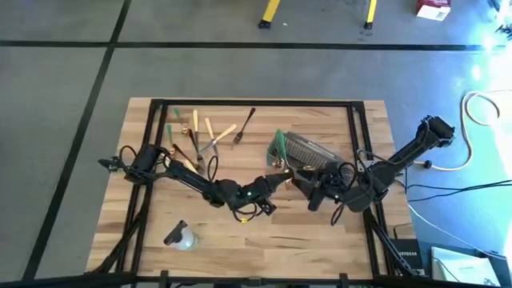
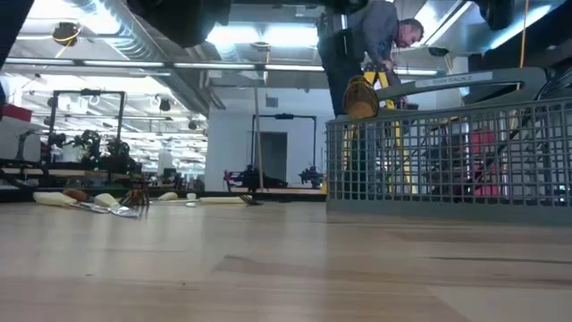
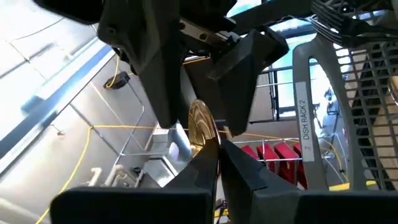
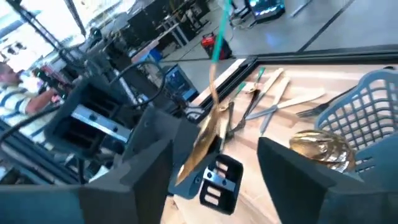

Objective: Sort silverware
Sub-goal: Put the gold spoon into the cutlery rack

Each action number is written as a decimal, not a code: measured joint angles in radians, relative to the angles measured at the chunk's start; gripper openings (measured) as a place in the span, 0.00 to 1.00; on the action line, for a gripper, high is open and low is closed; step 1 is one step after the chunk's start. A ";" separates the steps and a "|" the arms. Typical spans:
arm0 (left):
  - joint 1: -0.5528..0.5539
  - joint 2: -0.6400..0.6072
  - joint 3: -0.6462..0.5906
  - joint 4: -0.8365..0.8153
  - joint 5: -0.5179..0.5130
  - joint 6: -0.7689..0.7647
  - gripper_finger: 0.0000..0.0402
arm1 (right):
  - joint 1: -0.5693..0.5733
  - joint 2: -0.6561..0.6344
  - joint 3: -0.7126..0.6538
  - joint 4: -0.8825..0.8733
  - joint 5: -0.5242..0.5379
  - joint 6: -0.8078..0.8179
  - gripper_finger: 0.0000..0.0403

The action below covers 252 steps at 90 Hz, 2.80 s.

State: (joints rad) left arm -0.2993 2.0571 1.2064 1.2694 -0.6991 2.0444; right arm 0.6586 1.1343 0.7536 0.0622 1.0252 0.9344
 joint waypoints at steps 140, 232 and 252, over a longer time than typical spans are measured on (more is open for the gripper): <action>0.007 -0.002 -0.004 0.007 0.004 -0.178 0.32 | -0.038 0.013 0.000 -0.010 0.008 -0.024 0.00; -0.113 -0.082 -0.257 0.165 -0.159 -1.298 0.41 | -0.097 0.307 0.701 -1.634 0.142 -0.281 0.00; -0.112 -0.189 -0.449 0.166 -0.082 -1.573 0.41 | -0.096 0.359 0.654 -1.633 0.043 -0.274 0.00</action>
State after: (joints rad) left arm -0.4113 1.8679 0.7575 1.4358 -0.7815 0.4718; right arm 0.5629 1.4933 1.4075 -1.5710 1.0687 0.6600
